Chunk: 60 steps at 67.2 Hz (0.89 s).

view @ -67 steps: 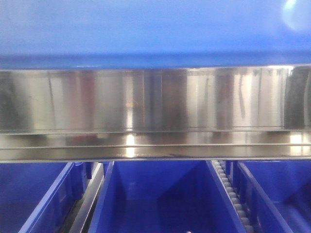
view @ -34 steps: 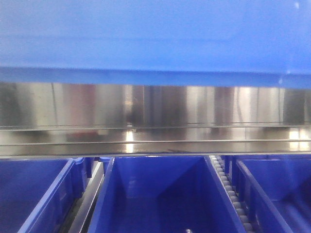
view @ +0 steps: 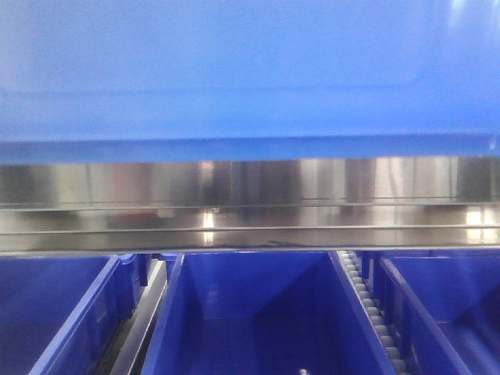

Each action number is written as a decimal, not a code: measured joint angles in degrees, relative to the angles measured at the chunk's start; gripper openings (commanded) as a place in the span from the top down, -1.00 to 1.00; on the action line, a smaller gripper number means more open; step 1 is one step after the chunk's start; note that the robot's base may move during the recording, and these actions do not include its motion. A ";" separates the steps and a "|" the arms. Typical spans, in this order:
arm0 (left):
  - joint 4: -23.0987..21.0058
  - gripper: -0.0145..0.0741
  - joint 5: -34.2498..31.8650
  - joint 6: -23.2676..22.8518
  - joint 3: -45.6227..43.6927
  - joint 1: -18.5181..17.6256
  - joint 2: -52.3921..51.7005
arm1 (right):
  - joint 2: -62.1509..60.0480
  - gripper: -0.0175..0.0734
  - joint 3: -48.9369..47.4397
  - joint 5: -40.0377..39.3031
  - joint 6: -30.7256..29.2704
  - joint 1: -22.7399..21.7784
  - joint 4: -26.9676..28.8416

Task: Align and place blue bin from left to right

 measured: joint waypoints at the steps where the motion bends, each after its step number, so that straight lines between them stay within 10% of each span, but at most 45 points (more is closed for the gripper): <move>1: 0.00 0.92 0.00 -0.12 0.00 0.00 0.00 | 0.00 0.77 0.00 0.00 0.00 0.00 0.00; 60: 0.44 0.92 0.00 -5.88 0.00 -0.11 0.00 | 0.00 0.77 0.00 -0.33 0.00 0.00 -0.60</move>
